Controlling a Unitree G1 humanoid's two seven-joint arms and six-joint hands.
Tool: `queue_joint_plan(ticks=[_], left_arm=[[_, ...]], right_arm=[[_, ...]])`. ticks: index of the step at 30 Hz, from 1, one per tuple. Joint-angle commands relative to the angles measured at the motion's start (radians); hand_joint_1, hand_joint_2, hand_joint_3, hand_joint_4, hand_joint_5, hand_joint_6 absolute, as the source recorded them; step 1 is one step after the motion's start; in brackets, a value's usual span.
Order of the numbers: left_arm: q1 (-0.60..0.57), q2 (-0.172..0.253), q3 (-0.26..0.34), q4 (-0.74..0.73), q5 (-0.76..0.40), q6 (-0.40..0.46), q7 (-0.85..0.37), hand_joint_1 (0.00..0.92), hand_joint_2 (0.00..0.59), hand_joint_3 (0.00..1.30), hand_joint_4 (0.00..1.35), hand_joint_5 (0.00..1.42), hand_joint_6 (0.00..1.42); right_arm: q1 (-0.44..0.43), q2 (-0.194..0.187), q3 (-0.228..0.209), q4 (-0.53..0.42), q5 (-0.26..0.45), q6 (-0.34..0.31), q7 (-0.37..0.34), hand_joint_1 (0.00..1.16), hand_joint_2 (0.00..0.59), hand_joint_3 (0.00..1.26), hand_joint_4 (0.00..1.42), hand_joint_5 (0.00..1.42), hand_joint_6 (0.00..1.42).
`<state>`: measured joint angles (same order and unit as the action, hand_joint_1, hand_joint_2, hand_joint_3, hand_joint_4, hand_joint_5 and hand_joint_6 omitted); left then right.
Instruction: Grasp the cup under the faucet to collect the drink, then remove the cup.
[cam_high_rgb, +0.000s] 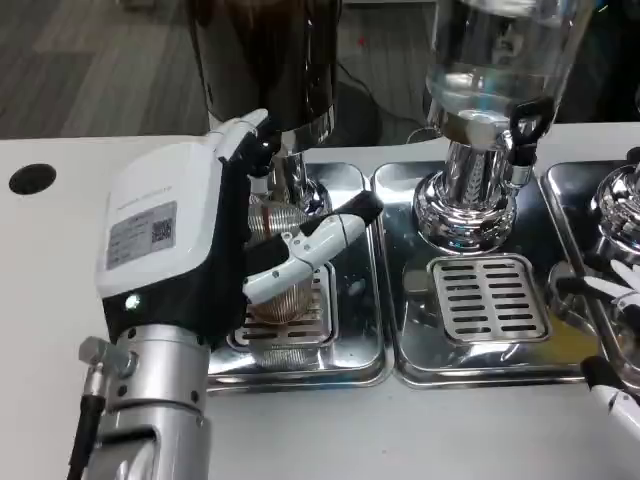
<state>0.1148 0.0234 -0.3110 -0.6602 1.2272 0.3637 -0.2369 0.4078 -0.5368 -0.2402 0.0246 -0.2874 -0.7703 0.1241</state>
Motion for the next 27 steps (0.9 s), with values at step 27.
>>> queue_joint_plan(ticks=[27], left_arm=[[0.055, 0.004, -0.031, 0.035, -0.012, -0.002, -0.031, 0.071, 0.046, 0.30, 0.23, 0.80, 0.93]], right_arm=[[0.020, -0.005, -0.002, -0.011, 0.010, -0.016, 0.000, 0.43, 0.443, 0.20, 0.05, 0.01, 0.00]])
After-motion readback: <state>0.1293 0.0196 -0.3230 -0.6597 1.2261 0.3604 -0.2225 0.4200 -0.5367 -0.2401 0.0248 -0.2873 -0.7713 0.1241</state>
